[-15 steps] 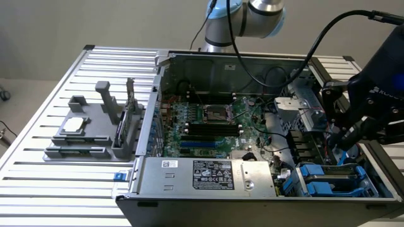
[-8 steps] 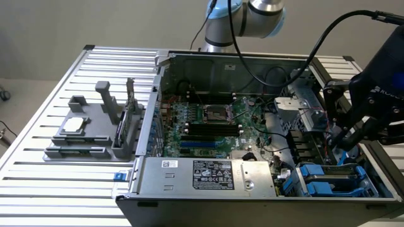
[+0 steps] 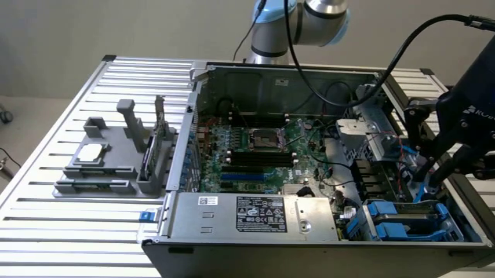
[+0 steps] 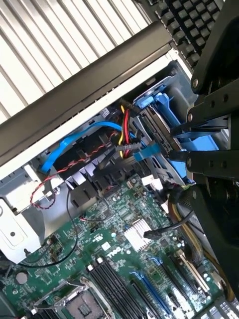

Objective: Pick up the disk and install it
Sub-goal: 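Insert the first disk wire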

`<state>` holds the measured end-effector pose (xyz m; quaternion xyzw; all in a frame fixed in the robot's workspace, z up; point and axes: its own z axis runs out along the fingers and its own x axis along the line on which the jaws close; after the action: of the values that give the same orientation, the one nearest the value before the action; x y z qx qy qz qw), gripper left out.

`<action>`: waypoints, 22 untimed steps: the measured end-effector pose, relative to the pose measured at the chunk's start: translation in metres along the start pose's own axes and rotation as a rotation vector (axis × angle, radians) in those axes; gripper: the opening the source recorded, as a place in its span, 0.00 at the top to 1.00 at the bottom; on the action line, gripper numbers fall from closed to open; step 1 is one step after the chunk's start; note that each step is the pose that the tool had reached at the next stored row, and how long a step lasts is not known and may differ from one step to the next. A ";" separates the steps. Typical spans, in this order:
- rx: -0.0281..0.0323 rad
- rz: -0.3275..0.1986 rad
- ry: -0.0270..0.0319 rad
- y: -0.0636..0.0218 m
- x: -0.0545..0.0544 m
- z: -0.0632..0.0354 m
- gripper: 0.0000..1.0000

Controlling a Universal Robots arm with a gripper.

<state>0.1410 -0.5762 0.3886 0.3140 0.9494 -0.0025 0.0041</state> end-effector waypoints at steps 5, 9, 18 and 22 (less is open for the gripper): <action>0.0067 0.009 -0.0048 0.0056 -0.008 0.0001 0.75; 0.0120 0.016 -0.0087 0.0102 -0.014 0.0002 0.75; 0.0223 0.039 -0.0161 0.0179 -0.024 0.0006 0.75; 0.0229 0.065 -0.0158 0.0186 -0.025 0.0039 0.75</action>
<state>0.1722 -0.5762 0.3850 0.3445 0.9386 -0.0157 0.0080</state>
